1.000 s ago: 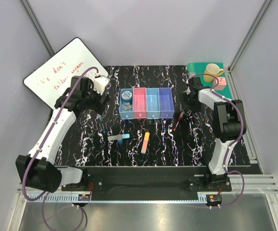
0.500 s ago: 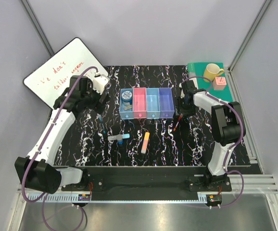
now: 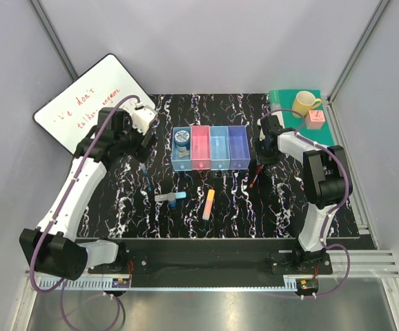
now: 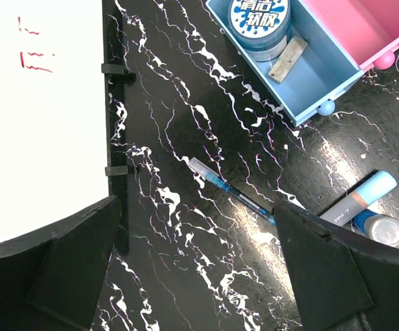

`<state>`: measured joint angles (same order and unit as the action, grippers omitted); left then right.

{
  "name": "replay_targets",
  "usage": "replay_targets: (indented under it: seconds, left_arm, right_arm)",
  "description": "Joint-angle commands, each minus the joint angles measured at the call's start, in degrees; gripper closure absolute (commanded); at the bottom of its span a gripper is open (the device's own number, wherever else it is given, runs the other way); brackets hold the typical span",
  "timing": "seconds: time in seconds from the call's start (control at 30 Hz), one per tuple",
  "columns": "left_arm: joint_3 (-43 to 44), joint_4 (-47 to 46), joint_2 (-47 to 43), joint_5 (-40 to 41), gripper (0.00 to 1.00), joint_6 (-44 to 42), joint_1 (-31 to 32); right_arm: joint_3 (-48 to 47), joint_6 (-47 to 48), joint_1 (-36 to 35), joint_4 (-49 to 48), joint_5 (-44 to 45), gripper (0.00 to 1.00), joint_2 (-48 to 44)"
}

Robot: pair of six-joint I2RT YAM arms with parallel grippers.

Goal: Sort the stationery into containers
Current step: Pick up the pen from the center of the board.

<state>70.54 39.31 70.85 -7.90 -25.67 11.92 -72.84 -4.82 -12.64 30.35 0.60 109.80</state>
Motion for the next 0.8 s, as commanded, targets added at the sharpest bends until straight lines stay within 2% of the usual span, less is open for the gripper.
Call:
replay_targets:
  seconds: [0.0, 0.2, 0.4, 0.53, 0.77]
  left_arm:
    - [2.49, -1.78, -2.03, -1.85, 0.01, -0.08, -0.41]
    - [2.23, -1.60, -2.21, -2.12, 0.01, 0.62, -0.32]
    - [2.93, -1.52, -2.29, -2.12, 0.01, 0.45, -0.41]
    - [2.32, -1.52, -2.82, -2.21, 0.01, 0.45, -0.41]
    - [1.27, -1.52, -3.26, -2.29, 0.01, 0.27, -0.32]
  right_arm:
    - [-0.46, 0.77, 0.25, -2.31, 0.63, 0.62, 1.20]
    - [-1.25, 1.92, 0.87, -2.66, -0.51, 0.76, 2.70]
    - [-2.40, 2.62, 1.04, -2.66, -3.15, 0.86, 3.76]
    - [-2.83, 3.24, 1.04, -2.66, -3.50, 1.00, 3.58]
    - [-3.71, 3.59, 1.04, -1.70, -2.62, 1.00, 0.51]
